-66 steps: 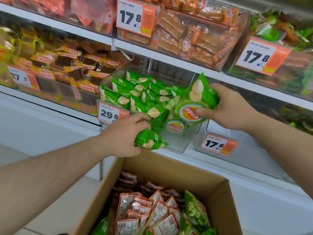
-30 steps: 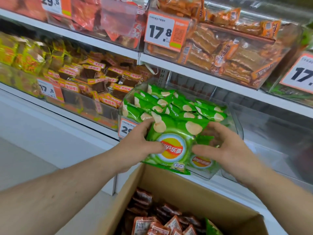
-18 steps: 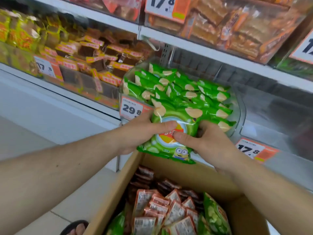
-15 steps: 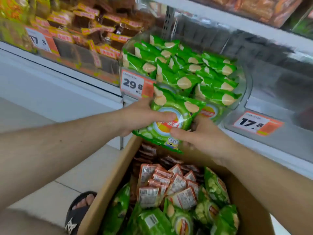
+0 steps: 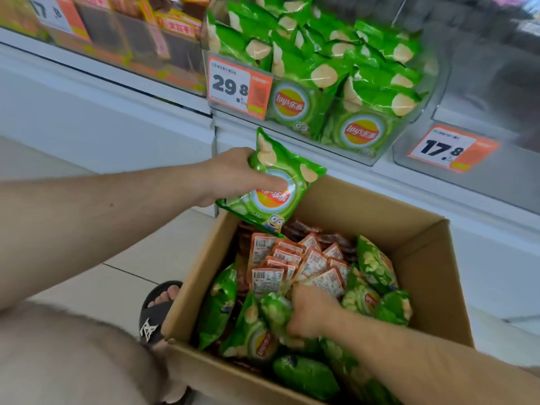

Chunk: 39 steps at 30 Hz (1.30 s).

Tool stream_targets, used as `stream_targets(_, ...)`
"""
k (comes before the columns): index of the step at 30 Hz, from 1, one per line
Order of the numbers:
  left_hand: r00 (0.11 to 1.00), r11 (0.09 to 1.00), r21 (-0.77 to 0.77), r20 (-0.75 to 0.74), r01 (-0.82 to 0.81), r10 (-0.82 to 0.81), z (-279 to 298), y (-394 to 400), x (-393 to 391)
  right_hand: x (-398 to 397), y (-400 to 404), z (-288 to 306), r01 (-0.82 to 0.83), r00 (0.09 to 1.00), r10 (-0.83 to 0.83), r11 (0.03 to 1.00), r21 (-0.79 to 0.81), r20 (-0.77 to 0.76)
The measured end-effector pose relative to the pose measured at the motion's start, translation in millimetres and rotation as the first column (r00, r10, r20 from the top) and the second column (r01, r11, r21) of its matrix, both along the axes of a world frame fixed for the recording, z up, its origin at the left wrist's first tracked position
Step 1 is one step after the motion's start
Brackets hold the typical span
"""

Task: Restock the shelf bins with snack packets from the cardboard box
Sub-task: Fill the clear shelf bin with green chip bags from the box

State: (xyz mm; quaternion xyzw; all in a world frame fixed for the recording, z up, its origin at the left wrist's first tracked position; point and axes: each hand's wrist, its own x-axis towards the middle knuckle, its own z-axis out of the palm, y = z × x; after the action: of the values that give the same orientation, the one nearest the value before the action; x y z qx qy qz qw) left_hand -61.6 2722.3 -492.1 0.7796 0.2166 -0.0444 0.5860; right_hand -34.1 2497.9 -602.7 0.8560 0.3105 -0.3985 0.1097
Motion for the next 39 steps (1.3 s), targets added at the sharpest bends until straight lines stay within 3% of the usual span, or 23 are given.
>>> stream_targets(2, 0.999, 0.998, -0.057, 0.026, -0.021, 0.022, 3, 4, -2, 32, -7, 13, 0.253, 0.959, -0.238, 0.964, 0.087, -0.155)
stream_targets(4, 0.998, 0.99, -0.136, 0.041, -0.048, 0.054, 4, 7, -4, 61, -20, 29, 0.524, 0.829, -0.445, 0.83, 0.193, -0.338)
stream_targets(6, 0.997, 0.973, -0.224, 0.047, -0.055, 0.067, 6, 8, -7, 79, -33, 45, 0.714, 0.662, -0.55, 0.669, 0.206, -0.509)
stream_targets(10, 0.998, 0.855, -0.517, 0.006, -0.048, 0.06, 10, 8, -14, 93, -39, 72, 0.91, 0.37, -0.522, 0.372, 0.185, -0.768)
stream_targets(13, 0.999, 0.807, -0.589, -0.016, -0.036, 0.033, 10, 8, -17, 92, -33, 94, 0.959, 0.262, -0.409, 0.212, 0.188, -0.874)
stream_targets(17, 1.0, 0.74, -0.673, -0.003, 0.013, -0.02, 11, -2, -14, 84, -17, 111, 0.971, 0.238, -0.25, 0.067, 0.229, -0.939)
stream_targets(21, 0.997, 0.647, -0.76, 0.074, 0.056, 0.001, 14, -12, -8, 72, -4, 110, 0.949, 0.299, -0.161, -0.05, 0.311, -0.94)
stream_targets(28, 0.988, 0.639, -0.767, 0.138, 0.064, 0.067, 15, -8, -3, 66, 6, 135, 0.891, 0.427, -0.196, -0.076, 0.448, -0.883)
stream_targets(30, 0.981, 0.614, -0.786, 0.165, 0.068, 0.103, 15, -10, -1, 68, 6, 140, 0.904, 0.406, -0.117, -0.096, 0.417, -0.906)
stream_targets(34, 0.959, 0.489, -0.864, 0.227, 0.118, 0.169, 19, -20, 5, 59, 9, 137, 0.914, 0.267, 0.01, -0.32, 0.25, -0.964)
stream_targets(37, 0.959, 0.461, -0.875, 0.24, 0.147, 0.151, 21, -34, 9, 43, 20, 135, 0.911, 0.261, -0.016, -0.326, 0.252, -0.965)
stream_targets(39, 0.967, 0.515, -0.847, 0.223, 0.13, 0.123, 19, -35, 8, 48, 23, 142, 0.894, 0.322, -0.077, -0.302, 0.33, -0.944)
